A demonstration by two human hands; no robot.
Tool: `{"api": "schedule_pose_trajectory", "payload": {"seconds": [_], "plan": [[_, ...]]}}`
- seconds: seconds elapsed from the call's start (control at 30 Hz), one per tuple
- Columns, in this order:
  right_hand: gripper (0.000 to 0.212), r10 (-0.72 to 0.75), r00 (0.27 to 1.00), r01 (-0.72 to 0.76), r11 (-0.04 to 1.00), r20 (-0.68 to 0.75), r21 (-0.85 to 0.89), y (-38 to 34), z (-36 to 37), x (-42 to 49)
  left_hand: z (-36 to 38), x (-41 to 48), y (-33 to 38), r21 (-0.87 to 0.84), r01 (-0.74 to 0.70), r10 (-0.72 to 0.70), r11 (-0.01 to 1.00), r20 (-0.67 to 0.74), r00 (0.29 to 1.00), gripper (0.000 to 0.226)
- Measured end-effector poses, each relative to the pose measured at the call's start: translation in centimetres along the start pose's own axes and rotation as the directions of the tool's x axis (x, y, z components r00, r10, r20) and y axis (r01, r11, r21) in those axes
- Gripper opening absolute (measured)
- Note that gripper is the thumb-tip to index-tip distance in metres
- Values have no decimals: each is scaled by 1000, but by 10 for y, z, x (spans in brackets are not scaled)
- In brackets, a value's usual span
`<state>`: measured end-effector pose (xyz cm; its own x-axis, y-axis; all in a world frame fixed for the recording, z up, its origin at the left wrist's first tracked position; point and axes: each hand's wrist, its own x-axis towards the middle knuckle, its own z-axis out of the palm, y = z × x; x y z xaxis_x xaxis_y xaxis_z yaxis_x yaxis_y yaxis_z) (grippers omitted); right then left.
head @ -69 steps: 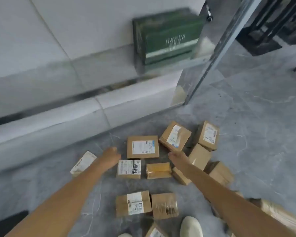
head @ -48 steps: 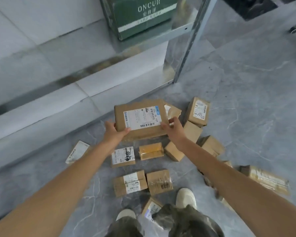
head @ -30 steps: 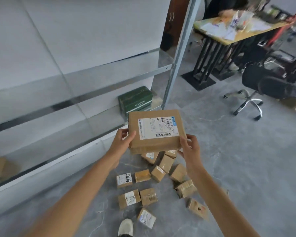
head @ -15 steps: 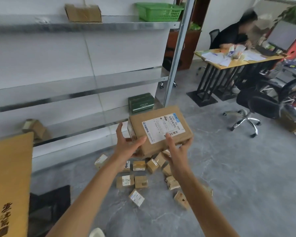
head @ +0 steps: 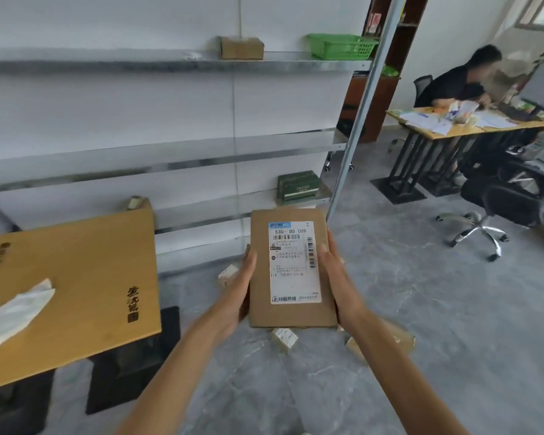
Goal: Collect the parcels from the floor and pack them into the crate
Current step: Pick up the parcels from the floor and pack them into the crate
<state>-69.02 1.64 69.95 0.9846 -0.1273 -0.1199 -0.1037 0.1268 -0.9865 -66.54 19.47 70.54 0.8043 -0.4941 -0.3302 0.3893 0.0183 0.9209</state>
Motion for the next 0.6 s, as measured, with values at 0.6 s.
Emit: {"api": "schedule_pose_trajectory", "payload": {"seconds": [0.6], "plan": [[36,202,965,-222,969,166,112,49,125,-162,-65,-229,-74,20,12,-8,1000,-194,981,58]]}}
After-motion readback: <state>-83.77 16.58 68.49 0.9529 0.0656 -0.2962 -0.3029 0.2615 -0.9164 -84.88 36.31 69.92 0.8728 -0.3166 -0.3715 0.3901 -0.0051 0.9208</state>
